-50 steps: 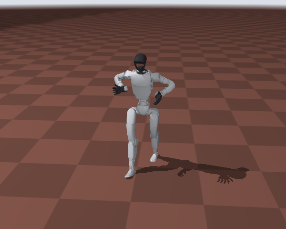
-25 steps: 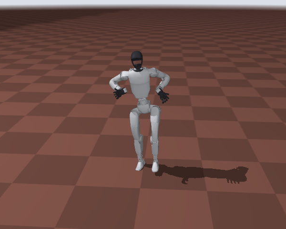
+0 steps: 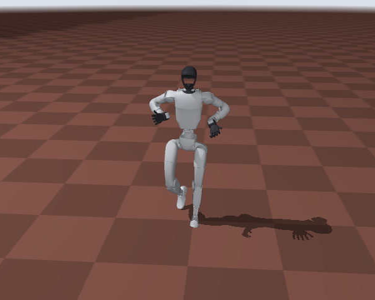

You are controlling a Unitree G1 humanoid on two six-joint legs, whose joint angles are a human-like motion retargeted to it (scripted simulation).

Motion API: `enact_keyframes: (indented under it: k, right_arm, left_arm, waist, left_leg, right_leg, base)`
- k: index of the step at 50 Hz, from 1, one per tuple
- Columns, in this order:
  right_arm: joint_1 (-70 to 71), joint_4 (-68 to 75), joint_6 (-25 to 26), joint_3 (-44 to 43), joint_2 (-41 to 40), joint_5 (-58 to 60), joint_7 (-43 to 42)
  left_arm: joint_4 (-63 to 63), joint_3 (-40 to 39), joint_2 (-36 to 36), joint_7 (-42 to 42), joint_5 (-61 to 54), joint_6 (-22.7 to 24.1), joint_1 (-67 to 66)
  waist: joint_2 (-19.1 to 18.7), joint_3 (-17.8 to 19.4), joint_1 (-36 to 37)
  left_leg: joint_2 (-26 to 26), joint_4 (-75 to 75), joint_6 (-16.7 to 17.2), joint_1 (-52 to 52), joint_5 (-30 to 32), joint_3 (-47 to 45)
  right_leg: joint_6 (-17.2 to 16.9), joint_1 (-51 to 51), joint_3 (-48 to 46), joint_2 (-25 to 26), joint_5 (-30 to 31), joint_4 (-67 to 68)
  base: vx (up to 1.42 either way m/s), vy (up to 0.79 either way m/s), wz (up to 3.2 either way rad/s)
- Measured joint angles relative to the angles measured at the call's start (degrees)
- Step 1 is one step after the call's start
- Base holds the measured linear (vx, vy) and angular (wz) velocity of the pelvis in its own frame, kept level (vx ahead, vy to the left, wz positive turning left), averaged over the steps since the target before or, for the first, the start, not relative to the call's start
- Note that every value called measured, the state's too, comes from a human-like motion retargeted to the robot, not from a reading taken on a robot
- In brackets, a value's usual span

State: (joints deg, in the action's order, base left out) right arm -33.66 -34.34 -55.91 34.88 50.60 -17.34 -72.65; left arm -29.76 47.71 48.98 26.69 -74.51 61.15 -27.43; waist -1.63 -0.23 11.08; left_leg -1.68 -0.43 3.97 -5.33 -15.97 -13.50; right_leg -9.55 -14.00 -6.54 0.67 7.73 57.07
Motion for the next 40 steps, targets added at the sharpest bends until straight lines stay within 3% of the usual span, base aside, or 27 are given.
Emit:
enact_keyframes:
  k: [4, 8, 11, 15, 19, 22, 25, 28, 31, 36, 40]
  right_arm:
    - [-0.5, -1.5, 0.0, -2.2, 0.6, -0.2, -0.8]
    - [-1.7, -1.8, -0.4, -3.7, 1.2, 0.6, -1.2]
    - [-2.1, -1.9, 0.5, -4.5, 1.9, 1.2, -1.7]
    - [-1.1, -2.2, 3.9, -4.4, 2.2, 1.5, -3.5]
    - [-0.4, -2.8, 3.7, -3.0, 2.1, 2.2, -4.2]
    - [0.9, -2.5, 3.3, -2.5, 2.1, 2.5, -4.8]
    - [0.9, -2.7, 2.8, -1.8, 1.9, 3.3, -4.9]
    - [0.5, -3.1, 1.7, -0.5, 1.7, 3.6, -5.7]
    - [0.5, -3.6, 1.9, 0.3, 1.9, 3.0, -6.5]
    - [0.7, -3.6, 4.0, 0.4, 1.9, 1.6, -7.0]
    - [0.9, -3.0, 3.9, 0.6, 0.9, 2.2, -6.7]
  left_arm:
    - [1.2, -0.2, -0.7, 3.0, 2.1, -0.2, -0.3]
    - [1.1, 0.5, -1.4, 3.1, 3.4, -0.3, -0.6]
    - [1.1, 1.3, -2.0, 3.1, 3.0, -0.1, -0.4]
    - [2.5, 1.3, -3.4, 7.1, 0.8, 0.3, -1.3]
    - [3.0, 0.7, -3.2, 8.0, 2.3, 0.9, -1.7]
    - [3.2, 0.7, -3.5, 8.7, 3.6, 1.0, -0.4]
    - [3.5, 0.9, -3.2, 8.5, 5.4, 0.9, 0.4]
    - [3.5, 1.3, -2.6, 8.1, 7.8, 0.7, 0.9]
    - [3.3, 1.0, -1.7, 9.0, 8.9, -0.2, 1.0]
    - [2.7, -0.6, -2.3, 13.1, 7.6, -1.1, -0.5]
    - [2.2, -1.8, -2.3, 13.6, 8.0, -0.7, -1.5]
  waist:
    - [-1.4, 1.1, -4.9]
    - [-1.3, 2.7, -9.9]
    - [0.9, 4.9, -13.7]
    - [3.7, 8.9, -16.4]
    - [3.1, 8.4, -15.0]
    - [3.3, 7.3, -15.0]
    - [4.2, 6.1, -14.6]
    - [6.6, 5.1, -13.4]
    - [8.5, 3.1, -11.9]
    - [10.6, 2.2, -7.5]
    - [11.2, 2.4, -3.2]
  left_leg:
    - [0.5, 1.2, 0.9, 3.0, -2.4, 3.1]
    - [2.0, 2.0, 1.2, 5.9, -4.4, 7.0]
    - [5.3, 2.8, 1.4, 9.1, -6.2, 10.7]
    - [7.1, 2.8, 1.6, 16.1, -8.9, 14.1]
    - [3.5, 2.6, 3.4, 20.3, -9.6, 13.2]
    - [4.5, 3.4, 2.0, 22.8, -7.3, 15.6]
    - [6.3, 7.6, 0.2, 24.4, -1.2, 17.8]
    - [9.7, 20.9, -2.1, 19.9, 8.1, 17.1]
    - [10.5, 42.3, -4.6, 6.5, 12.3, 11.9]
    - [8.8, 58.3, -11.1, -10.9, 4.9, 3.4]
    - [8.9, 49.7, -11.0, -18.4, -0.2, 2.7]
  right_leg:
    - [3.9, -8.0, -2.7, -2.6, -7.6, -2.0]
    - [4.2, -11.1, -3.4, -4.1, -9.5, -19.2]
    - [1.9, -8.9, -3.3, -6.5, -4.9, -41.1]
    - [-5.5, -5.8, -7.7, -8.3, 0.0, -62.1]
    - [-5.5, -7.8, -11.6, -3.5, -4.5, -62.1]
    - [-5.5, -5.0, -11.1, -4.3, -1.9, -62.1]
    - [-5.5, 0.1, -9.9, -6.3, -1.1, -62.1]
    - [-4.9, 5.5, -8.7, -9.8, -4.4, -62.1]
    - [-3.7, 7.3, -7.7, -11.9, -7.3, -61.4]
    - [-4.9, 8.4, -5.2, -13.1, -10.9, -59.2]
    - [-5.5, 8.9, -2.1, -11.1, -13.3, -57.4]
  base:
    - [0.61, 0.08, 0.84]
    - [0.58, -0.01, 1.11]
    - [0.60, -0.09, 1.32]
    - [0.69, -0.22, 0.79]
    - [0.71, -0.35, -0.14]
    - [0.81, -0.11, 0.26]
    - [0.85, -0.10, 0.19]
    - [0.81, -0.15, 0.02]
    - [0.69, -0.21, -0.01]
    - [0.61, -0.16, -0.36]
    - [0.56, -0.17, -0.76]
